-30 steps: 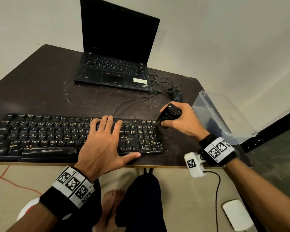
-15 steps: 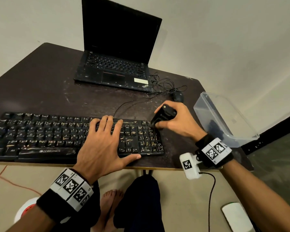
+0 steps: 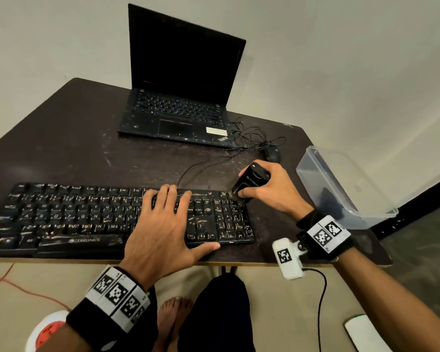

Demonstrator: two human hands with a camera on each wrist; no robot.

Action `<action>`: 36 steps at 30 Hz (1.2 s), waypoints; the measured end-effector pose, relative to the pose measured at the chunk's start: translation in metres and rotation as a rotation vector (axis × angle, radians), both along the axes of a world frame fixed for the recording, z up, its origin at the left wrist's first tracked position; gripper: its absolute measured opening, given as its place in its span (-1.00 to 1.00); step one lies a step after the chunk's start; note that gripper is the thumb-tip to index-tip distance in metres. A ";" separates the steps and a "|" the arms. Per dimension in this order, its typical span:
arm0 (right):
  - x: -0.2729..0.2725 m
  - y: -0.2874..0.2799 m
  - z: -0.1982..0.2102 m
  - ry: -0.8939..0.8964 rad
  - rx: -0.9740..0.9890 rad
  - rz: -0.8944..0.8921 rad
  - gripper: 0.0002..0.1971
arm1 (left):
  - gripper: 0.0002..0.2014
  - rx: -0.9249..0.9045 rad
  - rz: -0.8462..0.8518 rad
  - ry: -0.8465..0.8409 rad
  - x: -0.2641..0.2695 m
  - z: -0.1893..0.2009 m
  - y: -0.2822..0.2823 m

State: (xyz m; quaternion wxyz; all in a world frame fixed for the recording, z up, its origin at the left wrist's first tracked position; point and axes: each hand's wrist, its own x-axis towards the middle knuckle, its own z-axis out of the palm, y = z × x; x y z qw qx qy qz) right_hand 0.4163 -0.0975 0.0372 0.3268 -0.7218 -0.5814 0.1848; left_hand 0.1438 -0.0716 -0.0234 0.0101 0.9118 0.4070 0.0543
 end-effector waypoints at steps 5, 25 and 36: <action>-0.004 0.003 0.000 -0.035 -0.014 -0.013 -0.68 | 0.23 -0.004 -0.003 -0.016 0.001 -0.001 0.001; -0.016 -0.003 0.003 -0.086 -0.050 -0.069 -0.69 | 0.43 0.029 0.026 0.051 -0.080 0.007 0.045; -0.024 0.007 0.002 -0.151 -0.023 -0.070 -0.70 | 0.33 0.089 0.033 0.018 -0.087 0.000 0.042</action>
